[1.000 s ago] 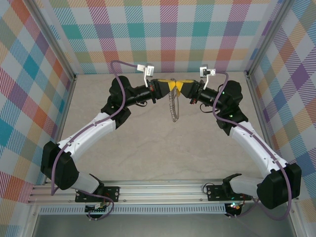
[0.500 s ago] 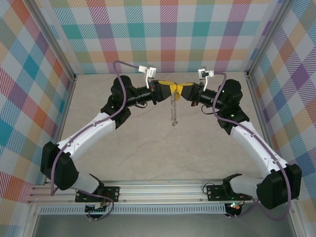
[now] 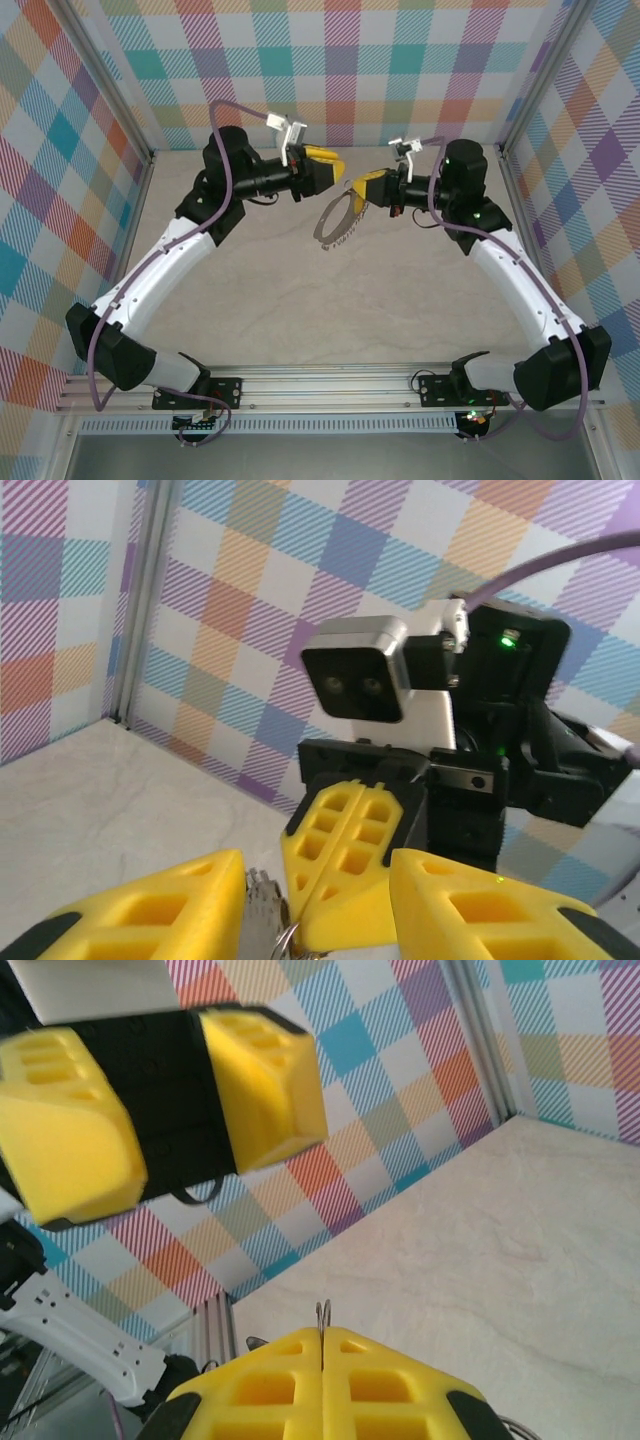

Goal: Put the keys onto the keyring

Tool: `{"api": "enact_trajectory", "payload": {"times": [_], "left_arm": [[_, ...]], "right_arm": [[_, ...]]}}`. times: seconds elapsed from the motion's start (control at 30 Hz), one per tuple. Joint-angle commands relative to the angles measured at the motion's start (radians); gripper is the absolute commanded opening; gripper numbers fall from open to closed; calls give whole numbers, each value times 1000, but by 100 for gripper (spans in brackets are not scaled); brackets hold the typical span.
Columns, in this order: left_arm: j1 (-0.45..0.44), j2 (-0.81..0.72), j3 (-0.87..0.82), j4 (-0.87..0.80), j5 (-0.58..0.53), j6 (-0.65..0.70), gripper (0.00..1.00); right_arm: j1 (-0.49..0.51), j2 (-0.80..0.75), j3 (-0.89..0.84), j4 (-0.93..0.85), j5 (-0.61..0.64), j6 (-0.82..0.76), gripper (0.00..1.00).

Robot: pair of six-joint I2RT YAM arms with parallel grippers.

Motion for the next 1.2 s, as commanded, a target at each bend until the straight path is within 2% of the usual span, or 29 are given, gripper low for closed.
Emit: {"api": "enact_trajectory", "payload": {"times": [0.0,0.13,0.27,0.47,0.63,1.17], "left_arm": [[14,48,96,-234,104,172,37],[22,107,197,-419,157,274,33],[40,150,244,-489,187,316,33],[54,204,280,-511,243,322,31],[52,248,311,-519,291,313,23],[36,277,314,-504,322,293,21]], "right_arm": [[-15,40,76,-152,-104,-149,0],[-42,79,107,-186,-158,-169,0],[-61,96,112,-169,-190,-158,0],[-66,106,118,-163,-229,-147,0],[-66,117,115,-131,-249,-117,0],[-66,131,103,-77,-253,-84,0]]}}
